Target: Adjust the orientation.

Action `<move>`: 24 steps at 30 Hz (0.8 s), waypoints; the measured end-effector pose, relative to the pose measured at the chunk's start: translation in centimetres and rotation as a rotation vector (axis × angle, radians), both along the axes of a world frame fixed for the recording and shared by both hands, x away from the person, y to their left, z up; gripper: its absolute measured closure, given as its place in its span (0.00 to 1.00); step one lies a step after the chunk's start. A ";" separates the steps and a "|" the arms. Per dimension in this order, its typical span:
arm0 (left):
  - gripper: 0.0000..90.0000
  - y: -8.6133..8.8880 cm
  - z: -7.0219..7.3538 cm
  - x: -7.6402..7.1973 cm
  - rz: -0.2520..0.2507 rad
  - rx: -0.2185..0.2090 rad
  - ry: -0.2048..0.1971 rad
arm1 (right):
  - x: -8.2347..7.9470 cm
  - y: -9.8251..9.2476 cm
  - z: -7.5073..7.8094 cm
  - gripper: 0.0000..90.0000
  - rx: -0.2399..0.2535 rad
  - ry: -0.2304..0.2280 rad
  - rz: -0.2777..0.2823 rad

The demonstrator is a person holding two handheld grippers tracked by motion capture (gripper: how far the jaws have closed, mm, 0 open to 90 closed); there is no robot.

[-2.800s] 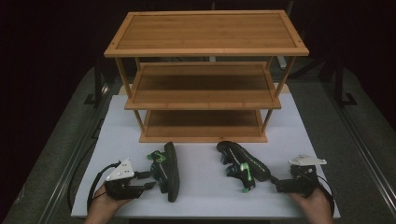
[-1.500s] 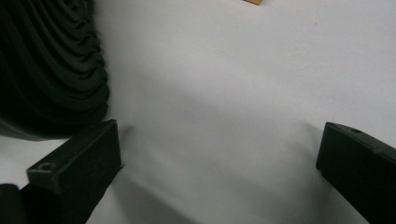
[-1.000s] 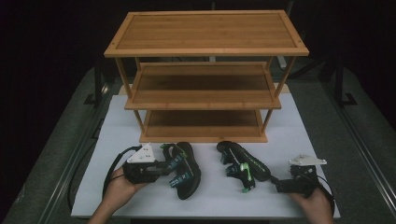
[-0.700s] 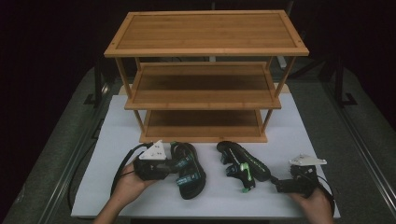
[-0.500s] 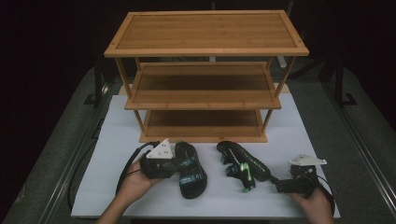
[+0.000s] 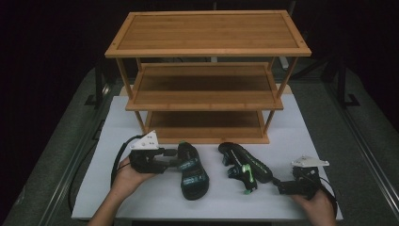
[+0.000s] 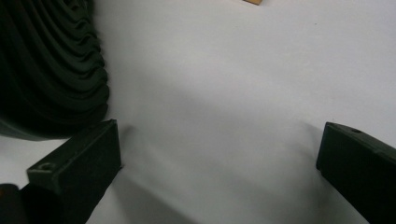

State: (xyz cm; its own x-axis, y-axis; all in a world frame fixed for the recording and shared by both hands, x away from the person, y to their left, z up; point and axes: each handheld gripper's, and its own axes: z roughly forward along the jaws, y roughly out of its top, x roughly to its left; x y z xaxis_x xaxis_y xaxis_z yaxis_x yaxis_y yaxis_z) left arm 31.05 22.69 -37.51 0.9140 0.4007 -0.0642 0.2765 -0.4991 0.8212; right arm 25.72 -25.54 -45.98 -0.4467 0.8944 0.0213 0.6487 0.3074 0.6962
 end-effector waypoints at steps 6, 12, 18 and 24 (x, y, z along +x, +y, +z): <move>0.92 0.8 -0.1 2.1 0.045 0.013 -0.008 | 0.0 0.0 0.0 0.00 -0.002 -0.001 0.001; 1.00 1.2 -1.8 5.2 0.087 0.020 0.019 | 0.0 0.0 0.0 0.00 0.000 -0.002 0.001; 1.00 0.1 -4.0 7.3 0.090 -0.004 0.059 | 0.0 0.0 0.0 0.00 -0.001 -0.002 0.001; 1.00 -0.3 -3.4 7.4 0.078 -0.003 0.027 | 0.0 0.0 0.0 0.00 0.001 -0.003 0.002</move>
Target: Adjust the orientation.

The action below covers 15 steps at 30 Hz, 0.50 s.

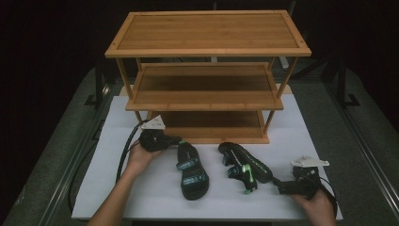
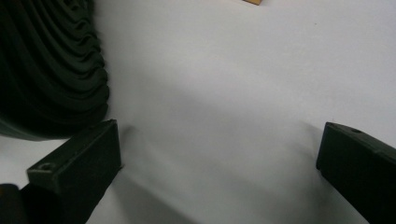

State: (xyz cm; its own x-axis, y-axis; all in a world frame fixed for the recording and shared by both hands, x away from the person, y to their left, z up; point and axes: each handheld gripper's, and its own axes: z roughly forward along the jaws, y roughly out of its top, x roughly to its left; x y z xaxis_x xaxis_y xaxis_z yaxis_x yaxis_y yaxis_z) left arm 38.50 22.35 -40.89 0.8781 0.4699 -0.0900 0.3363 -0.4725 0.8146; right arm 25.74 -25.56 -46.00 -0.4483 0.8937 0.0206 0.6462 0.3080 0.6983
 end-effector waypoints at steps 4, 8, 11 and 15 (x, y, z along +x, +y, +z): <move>0.95 0.6 1.7 -0.5 0.004 -0.045 -0.028 | 0.0 0.0 0.0 0.00 0.000 0.001 -0.001; 0.86 0.3 3.0 -1.2 -0.048 -0.092 -0.035 | 0.0 0.0 0.0 0.00 -0.001 0.001 -0.001; 0.80 -0.2 3.2 -1.4 -0.077 -0.099 -0.032 | 0.0 0.0 0.0 0.00 0.000 0.001 -0.001; 0.85 -1.3 3.0 -1.7 -0.111 -0.071 -0.034 | 0.0 0.0 0.0 0.00 0.000 0.000 -0.001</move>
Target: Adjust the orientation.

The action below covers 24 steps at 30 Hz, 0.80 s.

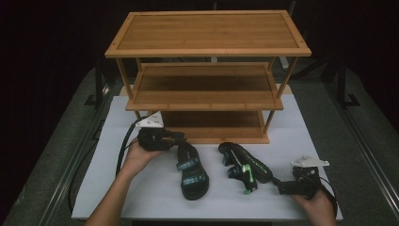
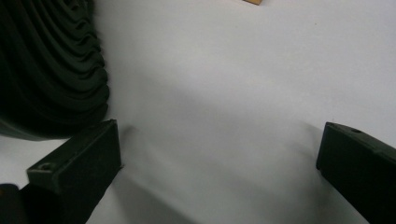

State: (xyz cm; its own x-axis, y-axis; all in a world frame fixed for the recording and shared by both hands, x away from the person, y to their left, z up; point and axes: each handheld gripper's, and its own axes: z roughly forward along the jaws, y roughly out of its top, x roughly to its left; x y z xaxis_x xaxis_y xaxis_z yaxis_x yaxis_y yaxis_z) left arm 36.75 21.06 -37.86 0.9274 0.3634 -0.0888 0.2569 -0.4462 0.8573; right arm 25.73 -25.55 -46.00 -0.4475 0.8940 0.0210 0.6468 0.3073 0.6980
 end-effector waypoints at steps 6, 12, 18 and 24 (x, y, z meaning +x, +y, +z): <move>0.98 -0.2 0.1 -0.1 0.018 0.051 -0.019 | 0.0 0.0 0.0 0.00 0.001 -0.001 0.000; 0.99 0.9 1.0 -0.9 0.033 0.056 -0.010 | 0.0 0.0 0.0 0.00 0.001 0.000 0.000; 0.99 2.9 1.5 -2.5 0.069 0.076 -0.004 | 0.0 0.0 0.0 0.00 0.001 -0.001 0.000; 0.99 5.2 1.5 -4.5 0.089 0.066 0.020 | 0.0 0.0 0.0 0.00 -0.001 0.001 0.001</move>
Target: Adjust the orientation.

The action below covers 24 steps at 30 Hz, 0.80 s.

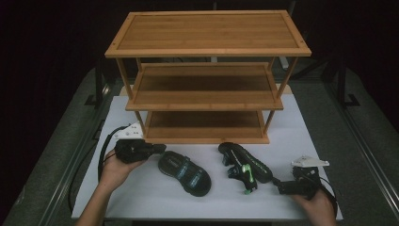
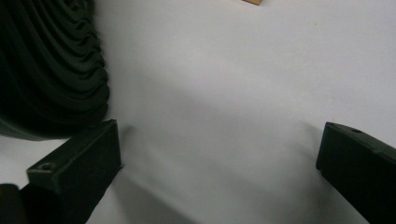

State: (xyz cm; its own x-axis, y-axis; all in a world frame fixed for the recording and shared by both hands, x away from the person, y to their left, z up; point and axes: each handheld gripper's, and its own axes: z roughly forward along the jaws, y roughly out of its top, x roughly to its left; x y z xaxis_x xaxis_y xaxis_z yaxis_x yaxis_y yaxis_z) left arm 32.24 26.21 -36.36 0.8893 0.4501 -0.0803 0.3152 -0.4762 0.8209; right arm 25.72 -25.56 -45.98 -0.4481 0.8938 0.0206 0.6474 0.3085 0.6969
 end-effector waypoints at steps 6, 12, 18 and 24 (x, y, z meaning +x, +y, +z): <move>0.99 2.1 0.0 -3.3 0.018 -0.013 0.013 | 0.0 0.0 0.0 0.00 0.001 -0.001 -0.001; 0.99 3.6 -0.6 -5.1 0.031 -0.019 0.028 | 0.0 0.0 0.0 0.00 0.002 -0.002 -0.001; 0.99 3.9 -0.9 -5.1 0.032 -0.029 0.039 | 0.0 0.0 0.0 0.00 0.001 -0.002 -0.001; 0.95 4.2 -0.9 -5.0 0.021 -0.045 0.036 | 0.0 0.0 0.0 0.00 0.002 -0.001 -0.002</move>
